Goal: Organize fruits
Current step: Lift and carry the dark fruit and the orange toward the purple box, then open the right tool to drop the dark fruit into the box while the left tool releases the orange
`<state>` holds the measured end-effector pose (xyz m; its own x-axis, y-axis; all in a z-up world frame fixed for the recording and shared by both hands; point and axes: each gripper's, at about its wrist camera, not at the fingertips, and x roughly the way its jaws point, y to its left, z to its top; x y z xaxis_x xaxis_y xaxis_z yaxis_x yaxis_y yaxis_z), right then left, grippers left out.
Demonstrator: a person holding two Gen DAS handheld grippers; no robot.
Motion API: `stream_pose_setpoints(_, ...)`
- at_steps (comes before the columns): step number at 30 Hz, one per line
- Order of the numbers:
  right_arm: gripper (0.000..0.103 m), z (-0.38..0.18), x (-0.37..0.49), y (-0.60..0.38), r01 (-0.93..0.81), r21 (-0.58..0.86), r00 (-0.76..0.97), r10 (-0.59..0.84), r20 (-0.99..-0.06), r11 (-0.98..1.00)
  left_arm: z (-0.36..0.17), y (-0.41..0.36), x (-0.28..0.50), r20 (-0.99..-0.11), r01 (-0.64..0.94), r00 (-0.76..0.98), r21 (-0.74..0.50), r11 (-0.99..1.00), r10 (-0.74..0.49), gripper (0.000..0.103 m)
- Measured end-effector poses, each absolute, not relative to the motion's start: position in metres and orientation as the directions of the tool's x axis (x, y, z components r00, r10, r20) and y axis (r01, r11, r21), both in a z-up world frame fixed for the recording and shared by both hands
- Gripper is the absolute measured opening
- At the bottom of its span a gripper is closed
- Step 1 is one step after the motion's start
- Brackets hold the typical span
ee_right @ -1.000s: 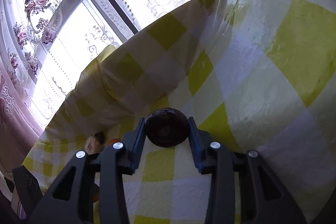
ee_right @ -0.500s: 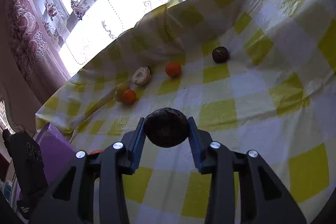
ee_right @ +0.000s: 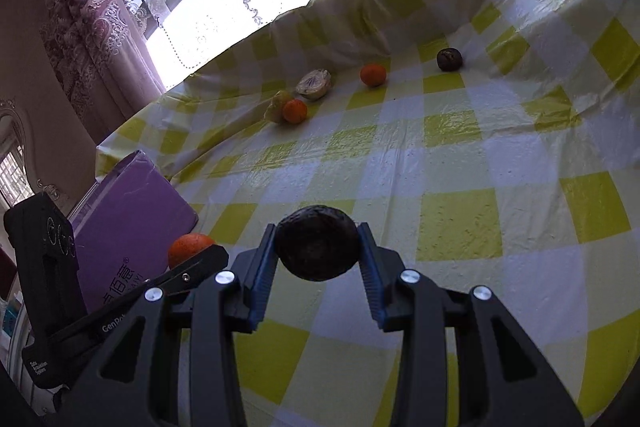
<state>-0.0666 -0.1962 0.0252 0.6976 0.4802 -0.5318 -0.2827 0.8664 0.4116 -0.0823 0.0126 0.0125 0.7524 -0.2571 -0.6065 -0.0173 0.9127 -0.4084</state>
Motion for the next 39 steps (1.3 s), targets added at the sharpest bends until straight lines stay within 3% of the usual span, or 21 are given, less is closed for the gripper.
stream_pose_setpoints(9,0.040,0.028,-0.085,-0.180,-0.312,0.360,0.698,0.469,-0.541,0.879,0.022,0.005,-0.102,-0.559,-0.023,0.810,-0.338,0.941,-0.180,0.039)
stream_pose_setpoints(15,0.040,0.037,-0.099,-0.181,-0.294,0.328,0.778,0.425,-0.462,0.897,0.042,-0.009,-0.139,-0.397,-0.057,0.917,-0.198,0.979,-0.027,0.039)
stream_pose_setpoints(21,0.040,0.055,-0.140,-0.167,-0.288,0.250,0.886,0.357,-0.298,0.924,0.075,-0.002,-0.190,-0.144,-0.241,0.963,-0.091,0.966,0.227,0.039)
stream_pose_setpoints(26,0.040,0.080,-0.174,-0.142,-0.316,0.137,0.928,0.336,-0.162,0.939,0.091,0.007,-0.228,-0.013,-0.331,0.944,-0.058,0.942,0.331,0.039)
stream_pose_setpoints(31,0.040,0.102,-0.198,-0.113,-0.391,0.059,0.915,0.395,-0.086,0.918,0.106,0.023,-0.253,0.046,-0.395,0.916,-0.060,0.917,0.398,0.039)
stream_pose_setpoints(39,0.040,0.130,-0.206,-0.060,-0.503,0.005,0.862,0.503,-0.061,0.864,0.124,0.071,-0.278,0.062,-0.516,0.851,-0.087,0.852,0.522,0.039)
